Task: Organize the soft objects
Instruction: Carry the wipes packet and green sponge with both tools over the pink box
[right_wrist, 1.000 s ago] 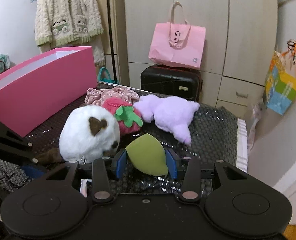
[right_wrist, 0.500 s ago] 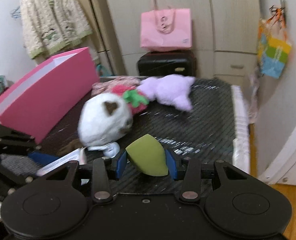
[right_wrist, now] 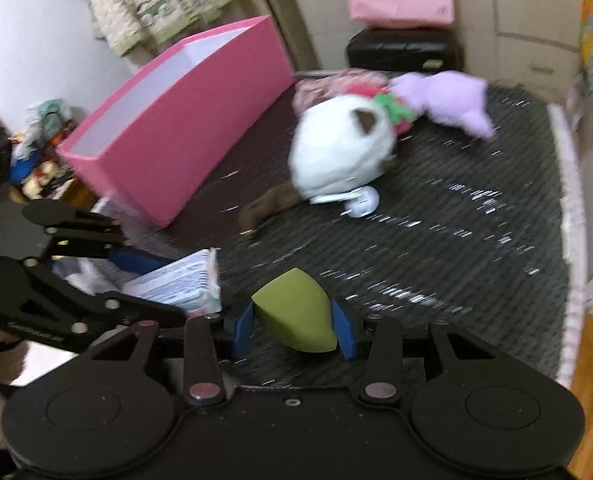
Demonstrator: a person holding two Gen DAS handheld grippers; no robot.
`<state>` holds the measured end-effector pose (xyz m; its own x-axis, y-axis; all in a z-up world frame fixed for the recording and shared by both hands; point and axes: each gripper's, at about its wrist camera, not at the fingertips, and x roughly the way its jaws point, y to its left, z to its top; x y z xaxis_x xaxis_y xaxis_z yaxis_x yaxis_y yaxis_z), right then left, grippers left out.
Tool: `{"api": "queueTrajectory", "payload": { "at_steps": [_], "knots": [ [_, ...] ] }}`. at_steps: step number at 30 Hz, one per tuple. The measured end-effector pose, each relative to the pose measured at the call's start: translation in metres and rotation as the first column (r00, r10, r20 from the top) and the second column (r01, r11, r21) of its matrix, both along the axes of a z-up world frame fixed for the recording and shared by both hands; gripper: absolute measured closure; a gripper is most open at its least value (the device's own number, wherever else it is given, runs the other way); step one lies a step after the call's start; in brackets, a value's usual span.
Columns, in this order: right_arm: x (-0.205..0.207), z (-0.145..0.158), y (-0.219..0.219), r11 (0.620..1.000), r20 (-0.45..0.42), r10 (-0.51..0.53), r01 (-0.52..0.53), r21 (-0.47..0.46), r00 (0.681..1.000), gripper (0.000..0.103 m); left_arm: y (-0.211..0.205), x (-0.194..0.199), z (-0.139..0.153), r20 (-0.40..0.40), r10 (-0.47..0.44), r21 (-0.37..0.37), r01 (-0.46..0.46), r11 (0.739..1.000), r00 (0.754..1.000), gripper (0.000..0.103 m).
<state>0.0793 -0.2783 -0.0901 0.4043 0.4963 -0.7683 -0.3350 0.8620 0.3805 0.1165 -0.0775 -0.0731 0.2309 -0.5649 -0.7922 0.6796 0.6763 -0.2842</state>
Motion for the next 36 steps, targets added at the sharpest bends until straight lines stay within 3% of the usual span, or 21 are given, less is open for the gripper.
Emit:
{"api": "queueTrajectory", "payload": {
  "at_steps": [1, 9, 15, 26, 31, 36],
  "knots": [
    [-0.001, 0.002, 0.004, 1.0, -0.012, 0.013, -0.012, 0.011, 1.0, 0.055, 0.006, -0.001, 0.001, -0.029, -0.001, -0.002, 0.001, 1.0, 1.0, 0.063],
    [-0.006, 0.018, 0.046, 0.991, -0.035, 0.12, -0.118, 0.069, 0.992, 0.055, 0.049, -0.013, 0.018, -0.034, 0.038, 0.018, -0.037, 0.999, 0.999, 0.063],
    [-0.011, 0.037, 0.079, 0.976, -0.011, 0.2, -0.199, 0.086, 0.98, 0.055, 0.083, -0.019, 0.032, -0.049, 0.074, 0.03, -0.072, 0.997, 0.996, 0.063],
    [-0.003, 0.079, 0.126, 0.958, 0.095, 0.271, -0.278, 0.072, 0.958, 0.055, 0.15, -0.029, 0.079, 0.092, 0.189, 0.0, -0.19, 0.982, 0.978, 0.063],
    [0.008, 0.107, 0.138, 0.955, 0.169, 0.274, -0.288, 0.064, 0.947, 0.055, 0.172, -0.021, 0.094, 0.16, 0.235, -0.092, -0.222, 0.971, 0.959, 0.063],
    [0.034, 0.119, 0.154, 0.959, 0.197, 0.263, -0.279, 0.054, 0.944, 0.055, 0.179, -0.004, 0.095, 0.232, 0.273, -0.131, -0.248, 0.96, 0.934, 0.063]
  ]
}}
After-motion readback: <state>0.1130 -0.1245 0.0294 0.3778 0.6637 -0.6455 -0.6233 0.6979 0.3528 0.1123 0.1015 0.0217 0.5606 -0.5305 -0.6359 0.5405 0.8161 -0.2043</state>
